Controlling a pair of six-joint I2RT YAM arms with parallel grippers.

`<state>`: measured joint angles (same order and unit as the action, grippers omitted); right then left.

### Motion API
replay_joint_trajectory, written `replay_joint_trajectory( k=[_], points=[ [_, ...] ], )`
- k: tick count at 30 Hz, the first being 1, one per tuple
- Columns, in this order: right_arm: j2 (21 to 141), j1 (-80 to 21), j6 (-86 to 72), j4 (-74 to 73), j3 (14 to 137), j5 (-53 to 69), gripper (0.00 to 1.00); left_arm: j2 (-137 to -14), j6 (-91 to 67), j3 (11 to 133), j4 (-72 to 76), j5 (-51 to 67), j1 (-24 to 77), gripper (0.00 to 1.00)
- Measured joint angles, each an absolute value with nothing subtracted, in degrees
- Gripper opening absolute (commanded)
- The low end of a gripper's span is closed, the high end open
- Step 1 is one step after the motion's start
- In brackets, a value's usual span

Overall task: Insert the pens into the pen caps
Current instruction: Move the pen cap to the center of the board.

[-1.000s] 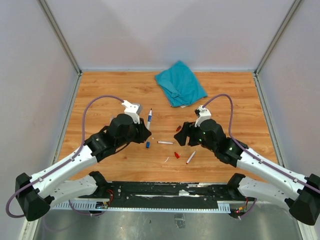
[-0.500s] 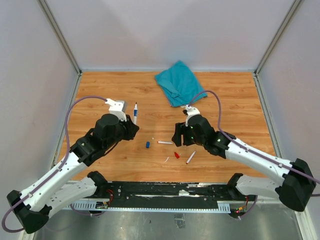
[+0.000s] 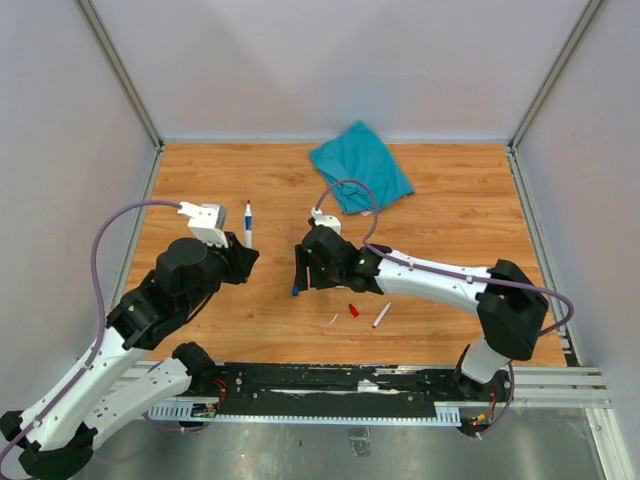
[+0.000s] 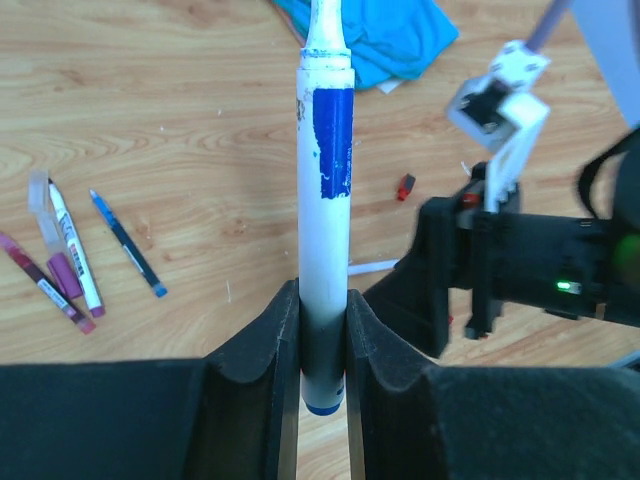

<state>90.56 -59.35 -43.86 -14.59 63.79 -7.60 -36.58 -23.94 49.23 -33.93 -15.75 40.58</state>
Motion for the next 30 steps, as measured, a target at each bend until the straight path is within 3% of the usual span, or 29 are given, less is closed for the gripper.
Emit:
replay_joint_trajectory(
  k=[14,30],
  points=[
    [104.9,-62.1,-58.2,-25.6,79.5,-12.3,0.64,-31.7,-24.1,49.0,-35.0,-22.9,40.6,0.01],
    [113.8,-62.7,-64.2,-35.8,90.3,-15.7,0.65,-30.6,-24.7,48.9,-36.1,-25.9,40.6,0.00]
  ],
)
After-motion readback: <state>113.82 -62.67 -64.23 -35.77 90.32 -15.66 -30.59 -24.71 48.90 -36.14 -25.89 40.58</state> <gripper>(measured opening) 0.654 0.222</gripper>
